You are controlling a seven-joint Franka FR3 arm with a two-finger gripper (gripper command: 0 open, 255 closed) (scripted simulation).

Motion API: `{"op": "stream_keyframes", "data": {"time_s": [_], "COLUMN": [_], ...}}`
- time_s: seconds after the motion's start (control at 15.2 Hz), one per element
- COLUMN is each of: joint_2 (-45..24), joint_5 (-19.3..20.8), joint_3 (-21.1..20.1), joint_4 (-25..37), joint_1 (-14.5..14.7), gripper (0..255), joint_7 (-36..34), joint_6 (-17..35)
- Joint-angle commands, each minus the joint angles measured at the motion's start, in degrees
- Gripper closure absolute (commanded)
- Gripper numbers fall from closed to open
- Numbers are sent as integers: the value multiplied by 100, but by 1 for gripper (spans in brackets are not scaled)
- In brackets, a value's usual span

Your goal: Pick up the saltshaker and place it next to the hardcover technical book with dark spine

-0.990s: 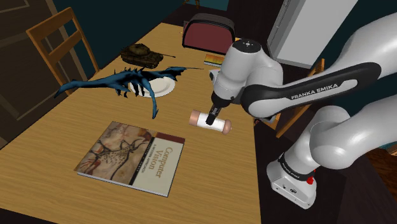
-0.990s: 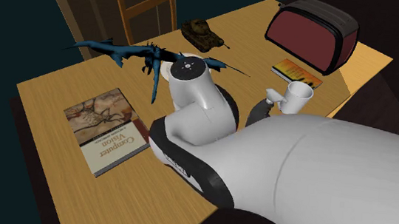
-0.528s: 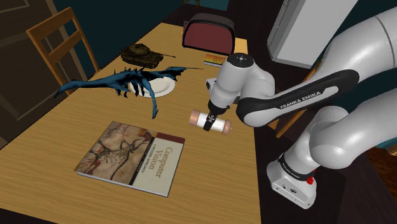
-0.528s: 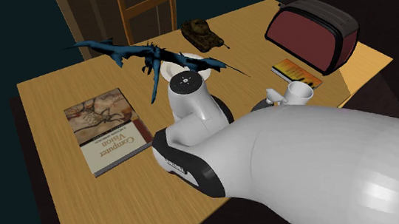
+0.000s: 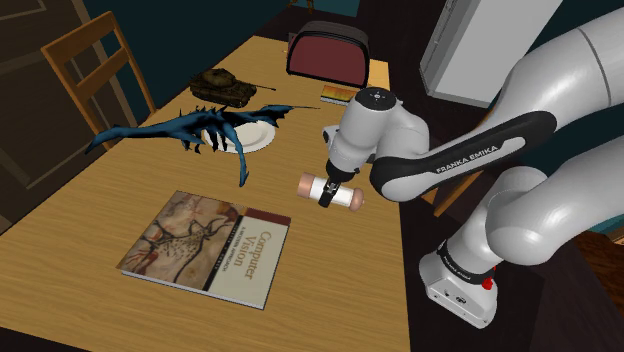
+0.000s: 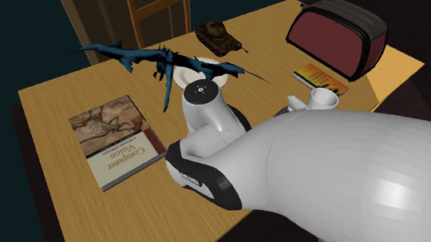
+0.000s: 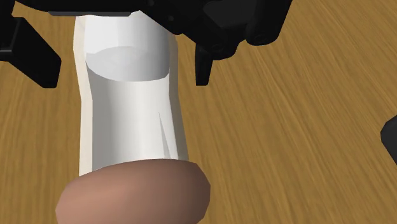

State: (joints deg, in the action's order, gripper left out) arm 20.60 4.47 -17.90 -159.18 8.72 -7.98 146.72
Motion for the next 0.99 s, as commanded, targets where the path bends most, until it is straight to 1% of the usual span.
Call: {"op": "stream_keyframes", "data": {"time_s": [0.0, 0.59, 0.92], "joint_2": [0, -1, 355], "joint_5": [0, 1, -153], "joint_3": [0, 0, 107], "joint_4": [0, 0, 154], "joint_1": [0, 0, 109], "gripper": [255, 255, 255], "joint_7": [0, 0, 165], "joint_6": [0, 1, -500]}}
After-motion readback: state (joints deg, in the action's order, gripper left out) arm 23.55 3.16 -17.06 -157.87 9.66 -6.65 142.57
